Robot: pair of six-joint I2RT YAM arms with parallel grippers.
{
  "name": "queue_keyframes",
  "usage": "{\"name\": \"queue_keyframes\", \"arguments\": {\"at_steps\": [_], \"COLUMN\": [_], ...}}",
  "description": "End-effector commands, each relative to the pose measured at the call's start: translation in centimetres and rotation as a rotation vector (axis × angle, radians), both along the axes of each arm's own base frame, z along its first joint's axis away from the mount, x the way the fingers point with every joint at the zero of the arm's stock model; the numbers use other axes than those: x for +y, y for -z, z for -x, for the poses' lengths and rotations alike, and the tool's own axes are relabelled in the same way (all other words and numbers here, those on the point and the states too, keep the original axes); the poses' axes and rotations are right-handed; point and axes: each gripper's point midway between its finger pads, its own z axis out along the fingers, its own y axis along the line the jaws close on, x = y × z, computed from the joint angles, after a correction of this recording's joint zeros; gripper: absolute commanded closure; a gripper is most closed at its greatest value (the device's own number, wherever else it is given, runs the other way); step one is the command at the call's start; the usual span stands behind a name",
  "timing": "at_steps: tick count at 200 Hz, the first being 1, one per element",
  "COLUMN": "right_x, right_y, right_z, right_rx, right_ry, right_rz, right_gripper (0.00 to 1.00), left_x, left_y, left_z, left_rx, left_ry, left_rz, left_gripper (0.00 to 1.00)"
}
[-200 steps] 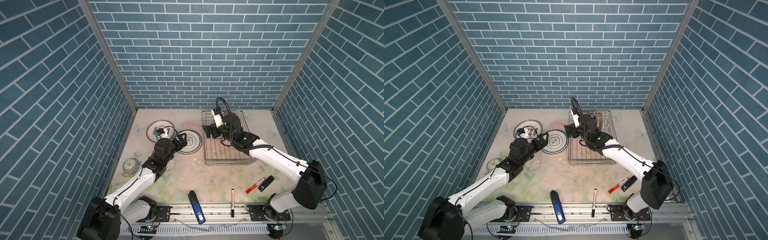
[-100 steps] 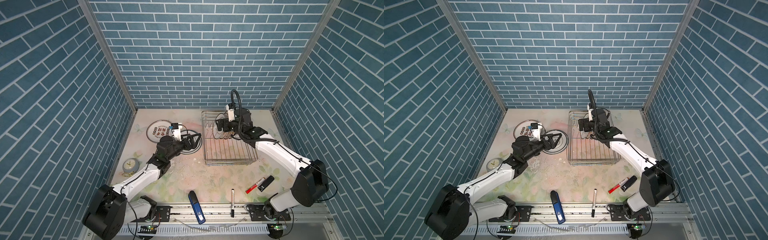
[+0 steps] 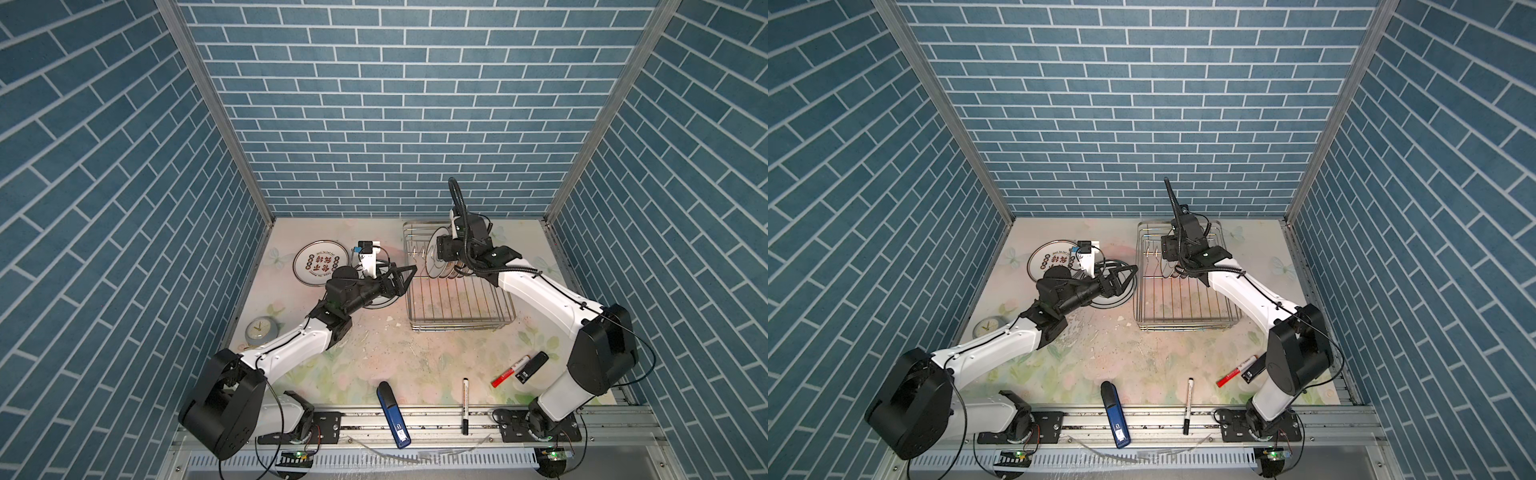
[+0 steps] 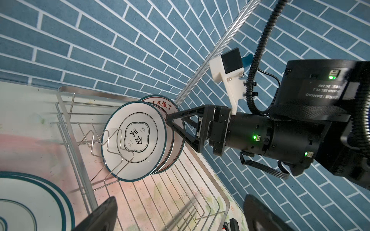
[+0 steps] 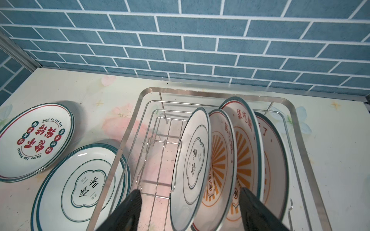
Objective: Unload the plates from the dish rack
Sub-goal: 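Raise both grippers and move them toward the dish rack, then lower the right gripper onto the rim of the end white plate in the rack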
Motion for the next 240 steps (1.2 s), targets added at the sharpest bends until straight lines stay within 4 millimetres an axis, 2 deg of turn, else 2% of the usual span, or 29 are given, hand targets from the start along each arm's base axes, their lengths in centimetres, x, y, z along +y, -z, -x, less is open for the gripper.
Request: {"name": "queue_keyframes", "arguments": {"at_steps": [1,39,58,86,89,100,128,161,214,240], "right_x": [0.2,0.9,1.0,0.8,0.9,0.8,0.2,0.4,-0.1,0.4], "right_y": [-0.9,-0.1,0.5,1.0,1.0,1.1,1.4,2.2,2.9,3.3], "right_z": [-0.5,-1.2,-1.6,-2.2,-2.2,-2.4,-2.8,-3.1,-3.6,-3.7], "right_rx": [-0.020,0.011,0.025,0.037,0.037,0.040,0.035,0.058,0.057,0.070], "right_ry": [0.020,0.010,0.021,0.045,0.045,0.054,0.097,0.099,0.143,0.135], "right_rz": [0.006,0.030,0.050,0.080,0.081,0.094,0.142,0.159,0.202,0.202], "right_gripper": [0.21,0.24,0.31,0.46,0.48,0.52,0.55,0.61,0.64,0.67], "left_x": [-0.5,-0.1,-0.3,-0.5,-0.7,-0.7,-0.9,-0.7,-0.7,-0.4], "left_y": [-2.1,-1.9,-2.1,-1.0,-1.8,-1.7,-1.2,-0.4,-0.5,0.0], "left_z": [-0.2,-0.8,-1.0,-1.2,-1.3,-1.5,-1.6,-1.8,-1.6,-1.8], "left_rx": [-0.068,-0.077,-0.074,-0.045,-0.059,-0.044,-0.031,-0.024,-0.028,-0.017], "left_ry": [0.011,-0.030,-0.027,-0.024,-0.021,-0.026,-0.043,-0.068,-0.063,-0.081], "left_rz": [0.039,0.030,0.031,0.010,0.019,0.011,-0.026,-0.058,-0.057,-0.063], "left_gripper": [0.00,0.00,0.00,0.00,0.00,0.00,0.00,0.00,0.00,0.00]}}
